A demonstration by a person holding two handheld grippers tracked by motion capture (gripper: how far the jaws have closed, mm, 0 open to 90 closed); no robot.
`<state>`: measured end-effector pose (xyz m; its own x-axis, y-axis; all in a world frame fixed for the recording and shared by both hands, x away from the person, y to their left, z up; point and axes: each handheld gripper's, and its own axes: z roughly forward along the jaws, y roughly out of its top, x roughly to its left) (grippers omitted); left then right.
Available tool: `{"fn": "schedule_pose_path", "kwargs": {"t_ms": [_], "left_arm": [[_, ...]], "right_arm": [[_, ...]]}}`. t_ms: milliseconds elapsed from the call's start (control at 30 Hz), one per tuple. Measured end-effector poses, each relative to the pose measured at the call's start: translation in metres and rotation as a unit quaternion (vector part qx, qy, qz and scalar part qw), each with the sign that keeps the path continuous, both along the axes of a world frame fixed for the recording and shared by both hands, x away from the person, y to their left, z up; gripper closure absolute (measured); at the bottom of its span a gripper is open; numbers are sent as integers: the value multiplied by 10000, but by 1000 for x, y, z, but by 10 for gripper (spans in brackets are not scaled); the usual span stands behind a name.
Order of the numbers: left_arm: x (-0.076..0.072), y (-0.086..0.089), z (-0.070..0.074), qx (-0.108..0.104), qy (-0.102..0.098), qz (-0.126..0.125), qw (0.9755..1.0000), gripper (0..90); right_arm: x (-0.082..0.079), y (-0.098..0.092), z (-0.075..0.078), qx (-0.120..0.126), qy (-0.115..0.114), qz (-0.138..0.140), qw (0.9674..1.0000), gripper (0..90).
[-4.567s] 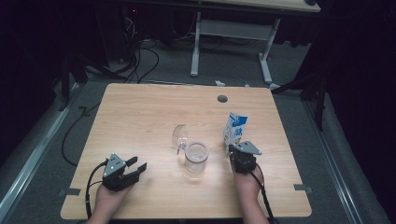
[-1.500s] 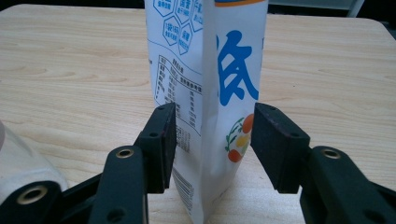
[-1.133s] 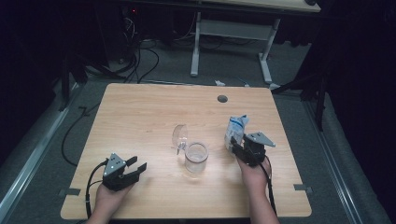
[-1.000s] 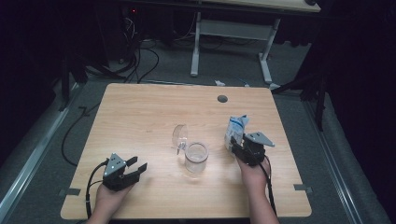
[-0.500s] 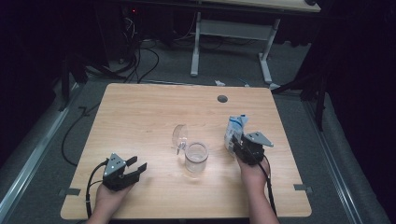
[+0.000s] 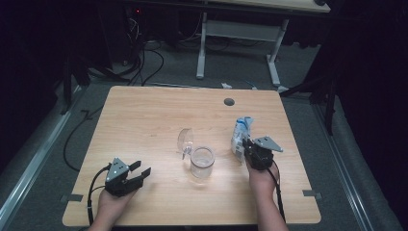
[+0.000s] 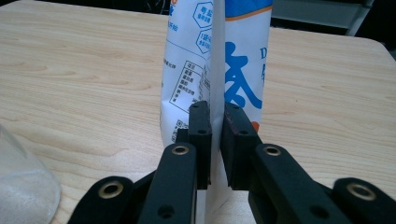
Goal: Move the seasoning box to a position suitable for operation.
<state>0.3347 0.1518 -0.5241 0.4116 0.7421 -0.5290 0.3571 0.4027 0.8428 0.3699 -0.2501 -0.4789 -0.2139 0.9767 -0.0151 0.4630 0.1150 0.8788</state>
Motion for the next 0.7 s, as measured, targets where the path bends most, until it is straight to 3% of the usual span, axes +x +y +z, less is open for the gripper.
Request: {"fn": "schedule_pose_path", "kwargs": {"t_ms": [700], "left_arm": [[0, 2, 2, -59, -15, -99, 9999, 445]], "right_arm": [[0, -4, 0, 208, 55, 251, 9995, 890]]}}
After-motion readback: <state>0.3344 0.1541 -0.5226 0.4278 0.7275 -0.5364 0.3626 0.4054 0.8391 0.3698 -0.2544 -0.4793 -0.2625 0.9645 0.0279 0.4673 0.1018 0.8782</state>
